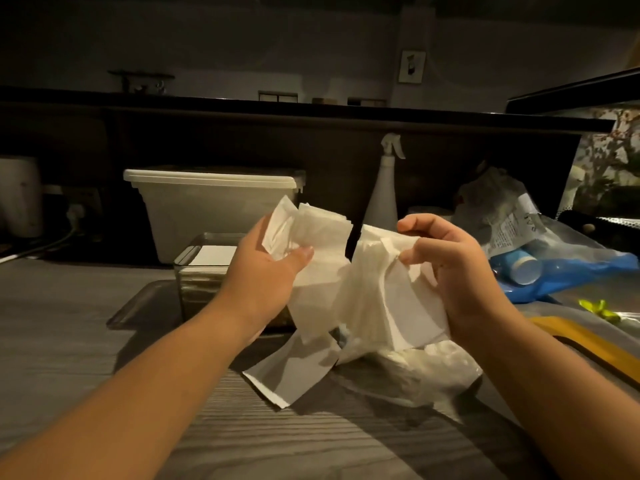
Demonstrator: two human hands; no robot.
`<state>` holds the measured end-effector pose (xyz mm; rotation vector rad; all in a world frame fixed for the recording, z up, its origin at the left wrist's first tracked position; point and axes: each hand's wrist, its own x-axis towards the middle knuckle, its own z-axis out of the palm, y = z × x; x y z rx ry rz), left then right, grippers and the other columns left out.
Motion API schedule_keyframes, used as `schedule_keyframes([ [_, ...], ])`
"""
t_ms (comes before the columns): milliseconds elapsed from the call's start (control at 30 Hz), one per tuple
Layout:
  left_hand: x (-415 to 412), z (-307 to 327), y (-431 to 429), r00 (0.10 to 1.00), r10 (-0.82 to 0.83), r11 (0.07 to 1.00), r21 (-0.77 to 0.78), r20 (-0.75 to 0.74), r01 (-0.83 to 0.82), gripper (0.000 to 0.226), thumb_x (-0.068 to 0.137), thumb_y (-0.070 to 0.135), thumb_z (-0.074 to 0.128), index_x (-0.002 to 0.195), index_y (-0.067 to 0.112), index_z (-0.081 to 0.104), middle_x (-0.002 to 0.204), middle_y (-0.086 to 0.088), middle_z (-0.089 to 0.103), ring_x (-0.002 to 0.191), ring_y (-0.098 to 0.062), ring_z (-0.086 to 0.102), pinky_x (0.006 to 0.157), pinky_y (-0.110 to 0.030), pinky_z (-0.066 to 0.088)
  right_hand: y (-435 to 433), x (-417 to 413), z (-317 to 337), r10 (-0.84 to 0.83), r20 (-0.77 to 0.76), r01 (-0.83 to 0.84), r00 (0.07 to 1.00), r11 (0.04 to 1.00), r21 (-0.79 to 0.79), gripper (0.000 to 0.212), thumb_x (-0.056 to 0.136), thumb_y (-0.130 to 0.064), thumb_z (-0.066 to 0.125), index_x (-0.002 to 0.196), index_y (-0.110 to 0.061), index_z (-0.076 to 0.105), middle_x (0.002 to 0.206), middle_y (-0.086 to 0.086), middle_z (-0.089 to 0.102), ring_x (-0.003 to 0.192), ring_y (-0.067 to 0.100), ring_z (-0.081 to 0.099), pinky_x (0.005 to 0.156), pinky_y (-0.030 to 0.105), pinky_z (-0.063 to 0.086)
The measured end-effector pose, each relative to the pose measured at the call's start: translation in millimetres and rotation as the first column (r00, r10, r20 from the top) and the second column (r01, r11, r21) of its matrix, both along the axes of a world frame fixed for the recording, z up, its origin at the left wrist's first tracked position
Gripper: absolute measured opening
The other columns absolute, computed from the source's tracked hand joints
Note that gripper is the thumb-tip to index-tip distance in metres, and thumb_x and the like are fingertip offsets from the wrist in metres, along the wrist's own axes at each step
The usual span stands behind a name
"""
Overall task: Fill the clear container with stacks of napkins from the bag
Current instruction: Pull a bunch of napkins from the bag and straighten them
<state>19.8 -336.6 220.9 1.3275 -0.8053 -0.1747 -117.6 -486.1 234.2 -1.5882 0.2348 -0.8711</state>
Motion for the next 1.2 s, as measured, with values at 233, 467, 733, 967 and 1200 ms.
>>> schedule_keyframes([
  [233, -8.0, -2.3, -2.1, 0.990, -0.080, 0.996, 0.041, -0.116, 0.085, 0.033, 0.092, 0.014, 0.066, 0.115, 0.037, 0.059, 0.109, 0.004, 0.070, 0.102, -0.018, 0.067, 0.089, -0.043, 0.057, 6.5, 4.4, -4.1, 0.125, 0.021, -0.126, 0.992, 0.991, 0.038, 0.030, 0.074, 0.009, 0.065, 0.092, -0.015, 0.065, 0.084, 0.004, 0.067, 0.075, 0.019, 0.066, 0.058, 0.029, 0.054],
  [467, -14.4, -1.1, -0.7, 0.875, -0.362, 0.927, -0.028, -0.323, 0.373, 0.024, 0.088, 0.029, 0.062, 0.108, 0.021, 0.071, 0.103, -0.006, 0.076, 0.096, -0.023, 0.073, 0.090, -0.044, 0.056, 8.7, 13.9, -16.4, -0.076, 0.049, 0.075, 0.996, 0.997, 0.022, 0.026, 0.083, 0.004, 0.071, 0.093, -0.019, 0.066, 0.089, 0.000, 0.070, 0.091, 0.026, 0.070, 0.079, 0.040, 0.061],
  [733, -9.2, -14.3, -6.7, 0.986, -0.140, 0.963, 0.218, -0.091, 0.157, 0.075, 0.065, 0.014, 0.090, 0.131, 0.024, 0.056, 0.114, -0.002, 0.069, 0.108, -0.024, 0.066, 0.091, -0.048, 0.057, 13.1, 16.6, -21.1, -0.102, 0.023, 0.100, 0.995, 0.993, 0.059, 0.029, 0.085, -0.003, 0.071, 0.105, -0.023, 0.064, 0.102, 0.001, 0.070, 0.098, 0.022, 0.070, 0.083, 0.043, 0.062],
  [967, -8.4, -13.3, -4.5, 0.979, -0.176, 0.955, 0.225, -0.101, 0.194, 0.064, 0.069, 0.009, 0.087, 0.125, 0.022, 0.060, 0.107, -0.002, 0.073, 0.100, -0.020, 0.070, 0.085, -0.041, 0.060, 12.2, 15.8, -18.5, 0.147, -0.144, -0.106, 0.979, 0.960, 0.259, 0.024, 0.084, -0.009, 0.070, 0.108, -0.013, 0.070, 0.100, 0.005, 0.076, 0.092, 0.029, 0.074, 0.075, 0.046, 0.062],
  [1200, -9.3, -6.6, -1.3, 0.860, -0.384, 0.907, 0.040, -0.335, 0.420, 0.037, 0.085, -0.001, 0.058, 0.116, 0.018, 0.064, 0.099, -0.008, 0.076, 0.095, -0.027, 0.073, 0.078, -0.037, 0.060, 10.2, 12.0, -15.7, 0.083, -0.070, -0.065, 0.994, 0.972, 0.227, 0.021, 0.084, -0.011, 0.074, 0.104, -0.018, 0.072, 0.096, 0.003, 0.076, 0.085, 0.024, 0.075, 0.071, 0.040, 0.062],
])
